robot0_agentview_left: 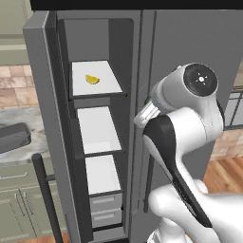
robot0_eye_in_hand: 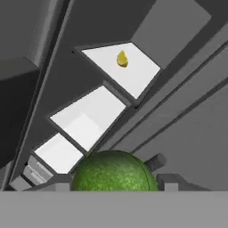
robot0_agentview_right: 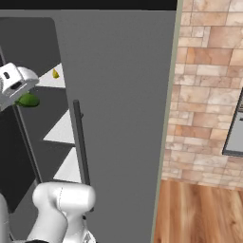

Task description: Take the avocado and lemon wedge out of the freezer and place them in the tupperware container on the counter. Then put the tupperware containing the vegetables back in the freezer.

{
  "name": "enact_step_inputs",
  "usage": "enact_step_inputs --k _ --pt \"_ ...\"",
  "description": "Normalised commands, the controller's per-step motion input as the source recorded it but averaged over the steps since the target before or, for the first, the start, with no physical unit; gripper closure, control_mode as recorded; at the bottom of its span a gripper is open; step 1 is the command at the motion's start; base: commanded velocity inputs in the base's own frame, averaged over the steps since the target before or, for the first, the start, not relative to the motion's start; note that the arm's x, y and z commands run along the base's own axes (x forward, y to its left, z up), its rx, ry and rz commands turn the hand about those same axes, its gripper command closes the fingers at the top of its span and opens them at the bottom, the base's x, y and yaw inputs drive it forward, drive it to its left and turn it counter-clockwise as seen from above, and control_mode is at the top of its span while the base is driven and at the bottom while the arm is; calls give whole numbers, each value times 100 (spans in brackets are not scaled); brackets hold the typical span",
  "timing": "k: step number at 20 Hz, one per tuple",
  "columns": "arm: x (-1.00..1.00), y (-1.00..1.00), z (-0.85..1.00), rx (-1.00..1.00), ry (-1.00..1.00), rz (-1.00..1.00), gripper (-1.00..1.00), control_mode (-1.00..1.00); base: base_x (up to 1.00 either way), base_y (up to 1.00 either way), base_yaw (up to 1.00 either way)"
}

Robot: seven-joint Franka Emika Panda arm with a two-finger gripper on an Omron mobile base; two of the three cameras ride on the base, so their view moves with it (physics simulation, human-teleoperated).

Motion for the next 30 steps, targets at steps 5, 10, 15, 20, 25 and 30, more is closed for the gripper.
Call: enact_step_inputs --k 5,10,15,20,25,30 --pt "-75 -86 0 27 12 -33 100 -100 0 0 0" --pt "-28 -62 0 30 14 -21 100 -100 0 0 0" --pt "0 -27 -4 29 19 -11 100 -100 0 0 0" --pt "0 -1 -21 19 15 -6 100 -100 0 0 0" --pt "0 0 -25 11 11 -4 100 -100 0 0 0" --pt "0 -5 -29 2 8 -3 100 -100 0 0 0"
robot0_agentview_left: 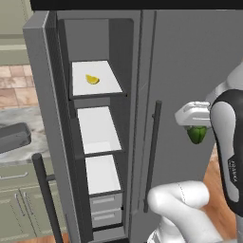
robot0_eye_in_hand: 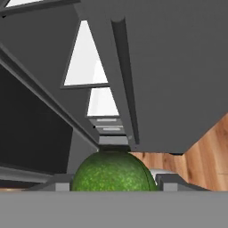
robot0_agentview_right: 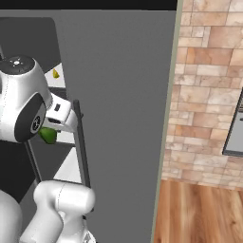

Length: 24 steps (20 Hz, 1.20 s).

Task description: Take the avocado and lemon wedge out of the freezer and place them in the tupperware container on the counter. Then put the tupperware containing the vegetables back in the freezer.

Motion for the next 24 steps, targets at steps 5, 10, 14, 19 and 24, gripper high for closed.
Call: enact_step_inputs --k 5,10,14,19,24 --pt "0 0 0 0 0 0 100 100 -10 -26 0" --pt "0 0 0 0 0 0 100 100 -30 -65 18" --pt "0 0 0 0 0 0 100 100 -16 -75 46" --pt "0 0 0 0 0 0 100 100 -16 -36 65" --pt "0 0 0 0 0 0 100 100 -18 -3 79"
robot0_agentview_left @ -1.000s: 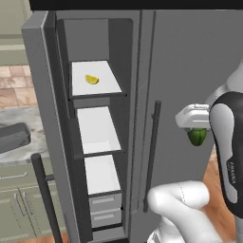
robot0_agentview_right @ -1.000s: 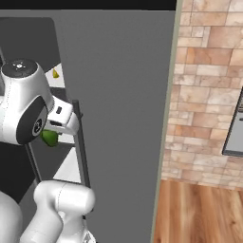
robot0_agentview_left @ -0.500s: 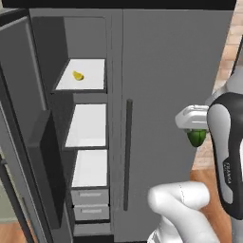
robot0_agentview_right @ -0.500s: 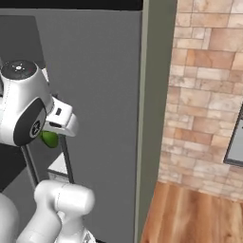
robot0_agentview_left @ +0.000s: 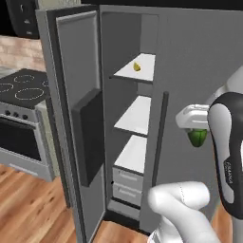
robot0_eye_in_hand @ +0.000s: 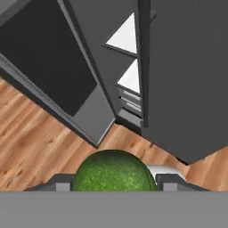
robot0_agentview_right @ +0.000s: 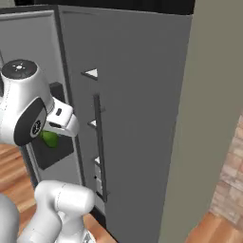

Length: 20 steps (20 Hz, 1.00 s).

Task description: Take the avocado and lemon wedge out of the freezer and place them in the tupperware container on the counter. Then put the tupperware containing the vegetables back in the freezer.

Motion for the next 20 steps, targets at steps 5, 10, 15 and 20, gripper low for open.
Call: enact_step_inputs --k 5,10,15,20 --pt "0 0 0 0 0 0 100 100 -8 0 81" --pt "0 0 0 0 0 0 100 100 -1 0 78" --pt "0 0 0 0 0 0 100 100 1 13 70" --pt "0 0 0 0 0 0 100 100 28 23 58"
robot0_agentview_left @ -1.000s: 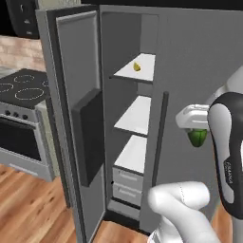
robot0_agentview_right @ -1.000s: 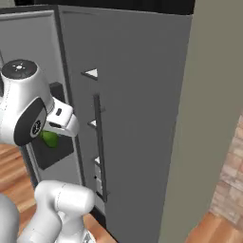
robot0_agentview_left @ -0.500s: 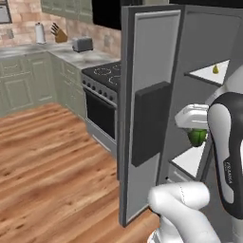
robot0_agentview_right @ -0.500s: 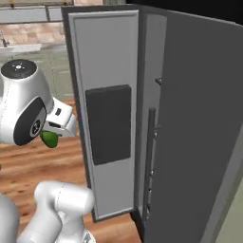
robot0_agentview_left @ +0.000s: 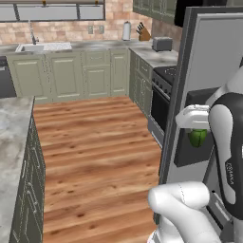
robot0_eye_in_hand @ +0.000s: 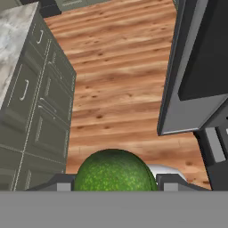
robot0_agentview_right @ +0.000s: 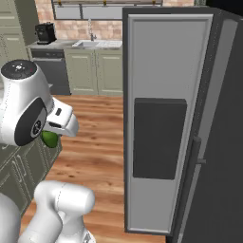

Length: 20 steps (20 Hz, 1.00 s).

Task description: Take the avocado and lemon wedge out of the freezer and place them in the tupperware container on the counter. Then put the tupperware containing the vegetables back in the freezer.

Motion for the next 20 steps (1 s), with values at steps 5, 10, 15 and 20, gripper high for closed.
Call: enact_step_inputs --k 5,10,15,20 --pt "0 0 0 0 0 0 100 100 88 25 29" --pt "0 0 0 0 0 0 100 100 100 18 4" --pt "0 0 0 0 0 0 100 100 100 16 0" --pt "0 0 0 0 0 0 100 100 95 37 -7"
